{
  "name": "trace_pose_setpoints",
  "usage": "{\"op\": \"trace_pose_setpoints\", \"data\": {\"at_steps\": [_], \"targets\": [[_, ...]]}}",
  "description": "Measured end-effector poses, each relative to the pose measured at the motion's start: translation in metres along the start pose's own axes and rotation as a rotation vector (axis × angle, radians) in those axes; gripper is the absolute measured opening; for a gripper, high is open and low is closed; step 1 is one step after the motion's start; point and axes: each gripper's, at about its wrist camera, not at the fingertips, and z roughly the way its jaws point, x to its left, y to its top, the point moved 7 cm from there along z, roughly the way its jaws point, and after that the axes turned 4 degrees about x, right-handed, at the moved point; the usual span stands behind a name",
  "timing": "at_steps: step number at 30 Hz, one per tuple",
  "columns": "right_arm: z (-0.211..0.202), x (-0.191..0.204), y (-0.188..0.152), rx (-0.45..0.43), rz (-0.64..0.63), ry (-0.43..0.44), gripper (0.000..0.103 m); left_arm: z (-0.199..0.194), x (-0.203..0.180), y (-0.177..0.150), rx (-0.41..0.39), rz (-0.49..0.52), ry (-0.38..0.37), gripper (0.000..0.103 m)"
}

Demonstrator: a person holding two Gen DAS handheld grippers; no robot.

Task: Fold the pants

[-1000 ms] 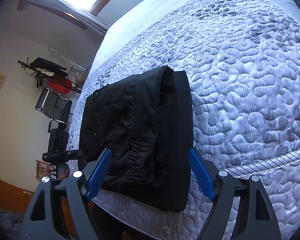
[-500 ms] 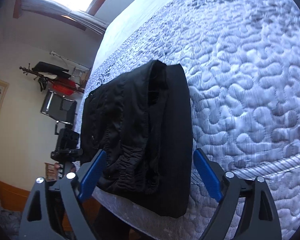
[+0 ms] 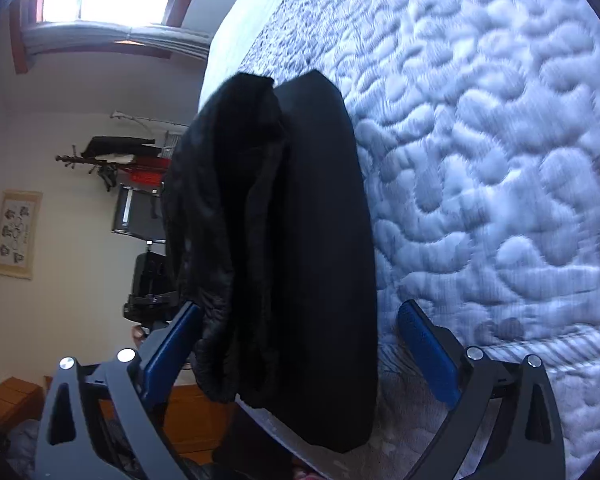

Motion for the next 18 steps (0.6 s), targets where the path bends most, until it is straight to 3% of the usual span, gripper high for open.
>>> {"op": "trace_pose_setpoints", "data": {"at_steps": [2, 6, 8, 10, 14, 18], "targets": [[0.01, 0.001, -0.003, 0.045, -0.007, 0.025, 0.099, 0.004, -0.006, -0.003, -0.006, 0.007, 0.001, 0.1], [0.016, 0.013, -0.003, 0.041, -0.096, -0.043, 0.098, 0.017, -0.012, -0.01, 0.003, 0.014, 0.005, 0.1], [0.01, 0.019, -0.001, 0.028, -0.125, -0.052, 0.088, 0.02, -0.017, -0.013, -0.014, 0.025, 0.03, 0.1], [0.0, 0.024, 0.001, 0.013, -0.147, -0.052, 0.067, 0.022, -0.021, -0.016, -0.034, 0.023, 0.025, 0.099], [-0.018, 0.036, 0.006, 0.014, -0.22, -0.108, 0.057, 0.025, -0.034, -0.018, -0.062, 0.004, -0.024, 0.099], [-0.023, 0.036, 0.011, 0.02, -0.26, -0.176, 0.055, 0.036, -0.036, -0.012, -0.081, 0.013, 0.03, 0.098]]}}
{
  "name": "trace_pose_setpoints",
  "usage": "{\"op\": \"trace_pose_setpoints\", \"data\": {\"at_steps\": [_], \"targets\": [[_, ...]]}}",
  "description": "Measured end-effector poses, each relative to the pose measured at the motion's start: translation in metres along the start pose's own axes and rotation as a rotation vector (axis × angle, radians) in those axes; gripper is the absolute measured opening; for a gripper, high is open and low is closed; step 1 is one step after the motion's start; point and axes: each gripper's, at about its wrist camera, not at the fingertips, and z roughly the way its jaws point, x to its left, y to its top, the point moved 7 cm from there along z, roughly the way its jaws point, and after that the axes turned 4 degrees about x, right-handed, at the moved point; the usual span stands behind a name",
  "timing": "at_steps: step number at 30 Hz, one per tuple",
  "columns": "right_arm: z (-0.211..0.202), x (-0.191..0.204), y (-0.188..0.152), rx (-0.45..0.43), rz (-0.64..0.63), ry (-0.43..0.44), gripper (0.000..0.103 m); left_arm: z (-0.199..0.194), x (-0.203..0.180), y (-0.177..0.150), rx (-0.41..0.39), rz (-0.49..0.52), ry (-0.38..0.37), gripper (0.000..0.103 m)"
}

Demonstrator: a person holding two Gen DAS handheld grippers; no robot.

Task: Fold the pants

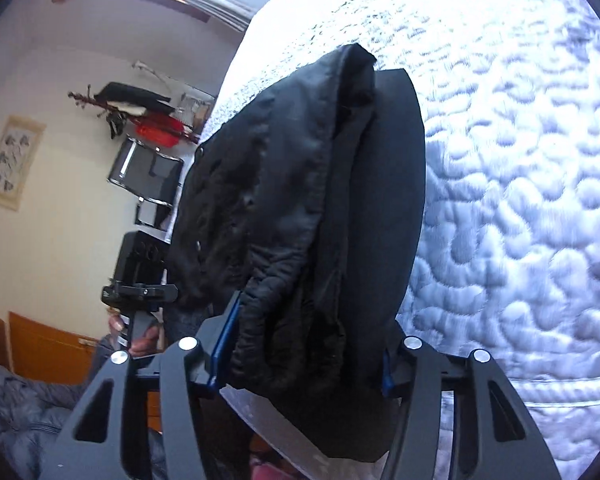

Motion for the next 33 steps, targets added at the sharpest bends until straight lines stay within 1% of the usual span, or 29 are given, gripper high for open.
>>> {"op": "trace_pose_setpoints", "data": {"at_steps": [2, 4, 7, 9, 10, 11, 13, 15, 17, 19, 20, 22, 25, 29, 31, 32, 33], "targets": [[0.004, -0.009, -0.002, 0.008, 0.016, -0.006, 0.055, 0.009, 0.005, 0.006, -0.001, -0.01, 0.035, 0.098], [0.005, -0.016, -0.005, 0.0, 0.033, 0.011, 0.056, 0.013, 0.006, 0.011, 0.011, -0.002, 0.021, 0.098], [0.003, -0.023, -0.009, -0.016, 0.064, 0.044, 0.057, 0.013, 0.004, 0.012, 0.021, 0.007, 0.034, 0.098], [0.002, -0.023, -0.011, -0.019, 0.065, 0.048, 0.058, 0.014, -0.003, 0.013, 0.017, 0.014, 0.039, 0.098], [-0.003, -0.031, -0.013, -0.017, 0.068, 0.051, 0.061, 0.015, -0.005, 0.012, 0.016, 0.015, 0.035, 0.098], [-0.003, -0.032, -0.013, -0.013, 0.075, 0.057, 0.062, 0.017, -0.006, 0.012, 0.017, 0.012, 0.03, 0.098], [0.001, -0.036, -0.012, -0.004, 0.082, 0.063, 0.069, 0.016, 0.0, 0.012, 0.024, 0.002, 0.004, 0.098], [0.002, -0.042, -0.012, 0.01, 0.092, 0.072, 0.074, 0.016, 0.001, 0.013, 0.038, 0.0, -0.019, 0.098], [-0.001, -0.045, -0.011, 0.014, 0.104, 0.093, 0.076, 0.014, 0.001, 0.013, 0.066, 0.0, -0.052, 0.098], [-0.004, -0.052, -0.011, 0.017, 0.132, 0.119, 0.081, 0.012, 0.003, 0.014, 0.087, -0.011, -0.095, 0.098], [-0.007, -0.055, -0.01, 0.011, 0.145, 0.129, 0.082, 0.011, 0.003, 0.015, 0.096, -0.018, -0.115, 0.098], [-0.011, -0.06, -0.009, -0.001, 0.168, 0.164, 0.084, 0.012, 0.003, 0.015, 0.109, -0.029, -0.135, 0.098], [-0.014, -0.065, -0.005, 0.014, 0.198, 0.233, 0.088, 0.014, 0.003, 0.015, 0.133, -0.029, -0.138, 0.098], [-0.007, -0.069, -0.001, 0.064, 0.18, 0.267, 0.09, 0.016, -0.002, 0.015, 0.153, -0.019, -0.142, 0.098], [-0.002, -0.068, 0.001, 0.1, 0.167, 0.305, 0.09, 0.017, -0.004, 0.018, 0.157, -0.011, -0.147, 0.098], [0.001, -0.066, 0.002, 0.114, 0.159, 0.317, 0.091, 0.017, -0.005, 0.017, 0.158, -0.008, -0.147, 0.098], [0.005, -0.064, 0.003, 0.126, 0.148, 0.318, 0.095, 0.018, -0.007, 0.017, 0.159, -0.005, -0.147, 0.098]]}}
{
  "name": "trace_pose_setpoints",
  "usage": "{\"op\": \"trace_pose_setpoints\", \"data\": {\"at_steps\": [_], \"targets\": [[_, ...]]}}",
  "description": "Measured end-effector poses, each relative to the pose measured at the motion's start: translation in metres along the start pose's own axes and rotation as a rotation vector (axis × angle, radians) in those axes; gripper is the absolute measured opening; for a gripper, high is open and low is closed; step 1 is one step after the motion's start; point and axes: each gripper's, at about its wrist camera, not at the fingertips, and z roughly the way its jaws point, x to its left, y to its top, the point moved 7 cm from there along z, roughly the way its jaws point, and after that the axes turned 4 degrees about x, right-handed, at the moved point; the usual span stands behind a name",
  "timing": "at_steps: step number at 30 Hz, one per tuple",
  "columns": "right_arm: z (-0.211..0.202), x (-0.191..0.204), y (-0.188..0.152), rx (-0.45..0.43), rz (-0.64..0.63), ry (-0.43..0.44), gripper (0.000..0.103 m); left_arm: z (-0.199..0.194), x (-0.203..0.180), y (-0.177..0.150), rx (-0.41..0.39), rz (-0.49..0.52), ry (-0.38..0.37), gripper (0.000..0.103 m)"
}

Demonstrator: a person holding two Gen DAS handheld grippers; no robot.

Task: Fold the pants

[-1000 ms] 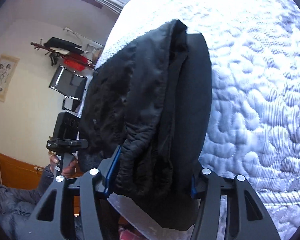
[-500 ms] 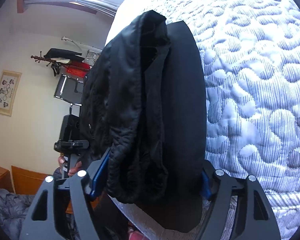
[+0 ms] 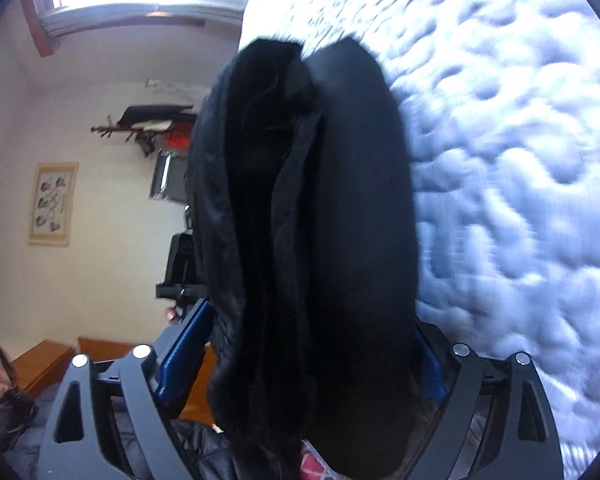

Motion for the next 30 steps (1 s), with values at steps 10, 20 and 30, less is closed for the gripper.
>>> {"op": "trace_pose_setpoints", "data": {"at_steps": [10, 20, 30], "targets": [[0.006, 0.008, 0.0, 0.025, -0.081, -0.118, 0.068, 0.011, -0.01, -0.001, -0.023, 0.008, 0.027, 0.096], [-0.003, 0.035, -0.01, -0.028, -0.179, -0.132, 0.051, -0.007, -0.023, -0.011, -0.101, 0.099, 0.026, 0.053], [-0.008, 0.068, -0.004, -0.064, -0.256, -0.161, 0.048, -0.015, -0.054, 0.0, -0.163, 0.139, -0.069, 0.041]]}}
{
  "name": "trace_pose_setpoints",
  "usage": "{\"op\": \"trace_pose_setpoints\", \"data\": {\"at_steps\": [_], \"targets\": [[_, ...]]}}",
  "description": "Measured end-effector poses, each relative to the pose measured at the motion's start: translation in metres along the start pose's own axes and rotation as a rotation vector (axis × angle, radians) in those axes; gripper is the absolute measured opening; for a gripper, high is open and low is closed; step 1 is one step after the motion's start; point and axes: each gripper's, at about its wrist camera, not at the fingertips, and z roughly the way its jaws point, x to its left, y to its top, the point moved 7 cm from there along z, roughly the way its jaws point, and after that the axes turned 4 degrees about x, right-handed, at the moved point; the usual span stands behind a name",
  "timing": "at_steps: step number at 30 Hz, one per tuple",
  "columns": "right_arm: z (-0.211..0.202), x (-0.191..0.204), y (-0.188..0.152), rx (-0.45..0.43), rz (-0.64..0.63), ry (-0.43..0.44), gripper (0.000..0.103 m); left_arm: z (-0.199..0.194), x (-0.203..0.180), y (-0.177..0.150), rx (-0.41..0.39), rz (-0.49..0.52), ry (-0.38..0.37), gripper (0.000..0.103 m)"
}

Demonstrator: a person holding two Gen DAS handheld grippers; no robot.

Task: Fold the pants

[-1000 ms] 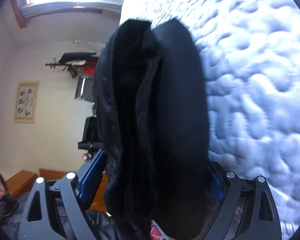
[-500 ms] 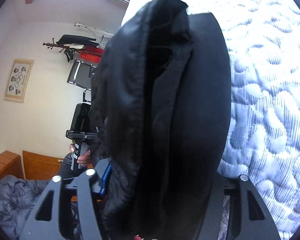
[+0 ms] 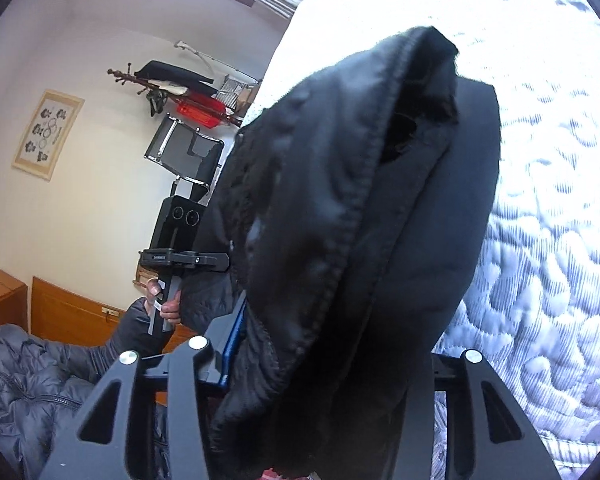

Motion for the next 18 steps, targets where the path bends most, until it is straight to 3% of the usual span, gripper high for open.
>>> {"op": "trace_pose_setpoints", "data": {"at_steps": [10, 18], "targets": [[-0.012, 0.024, 0.038, -0.028, -0.097, -0.033, 0.048, -0.008, -0.03, 0.033, -0.065, 0.07, 0.007, 0.041], [-0.008, 0.032, 0.086, -0.027, -0.143, -0.05, 0.048, -0.026, -0.025, 0.078, -0.118, 0.089, 0.027, 0.041]]}}
